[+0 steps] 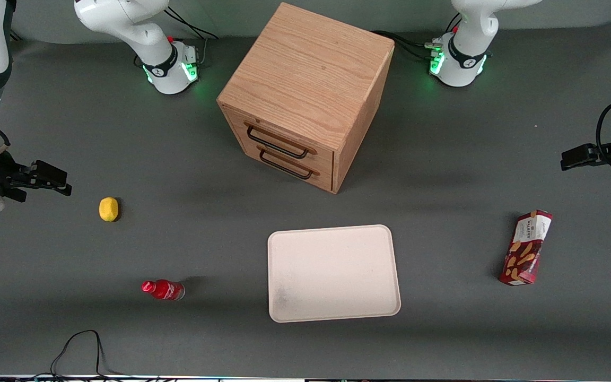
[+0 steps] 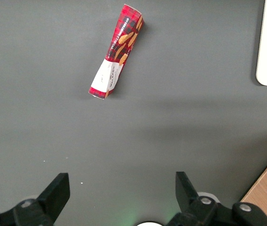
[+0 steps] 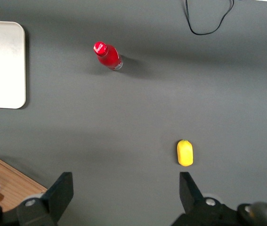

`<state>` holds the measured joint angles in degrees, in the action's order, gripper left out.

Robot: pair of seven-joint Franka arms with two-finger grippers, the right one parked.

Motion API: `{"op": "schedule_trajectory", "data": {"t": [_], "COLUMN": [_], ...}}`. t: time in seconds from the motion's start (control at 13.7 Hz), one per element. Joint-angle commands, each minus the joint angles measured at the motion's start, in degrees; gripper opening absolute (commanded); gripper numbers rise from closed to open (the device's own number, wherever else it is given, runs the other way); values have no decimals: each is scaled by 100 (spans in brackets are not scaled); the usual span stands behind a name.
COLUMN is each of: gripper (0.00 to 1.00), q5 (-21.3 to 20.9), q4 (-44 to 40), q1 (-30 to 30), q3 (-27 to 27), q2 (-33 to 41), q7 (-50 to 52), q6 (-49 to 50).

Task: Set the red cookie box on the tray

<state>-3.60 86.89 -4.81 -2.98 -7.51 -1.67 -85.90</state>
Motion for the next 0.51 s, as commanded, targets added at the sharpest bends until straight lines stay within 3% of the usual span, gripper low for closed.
{"op": "schedule_trajectory", "data": {"t": [0.0,0.44], "gripper": [100,100], "q5": [-27,-36], "q4": [-40,-40], "q1": [50,15], "q3": [34,61], "q2": [12,-40], "q7": [-17,-9], "q6": [82,82]}}
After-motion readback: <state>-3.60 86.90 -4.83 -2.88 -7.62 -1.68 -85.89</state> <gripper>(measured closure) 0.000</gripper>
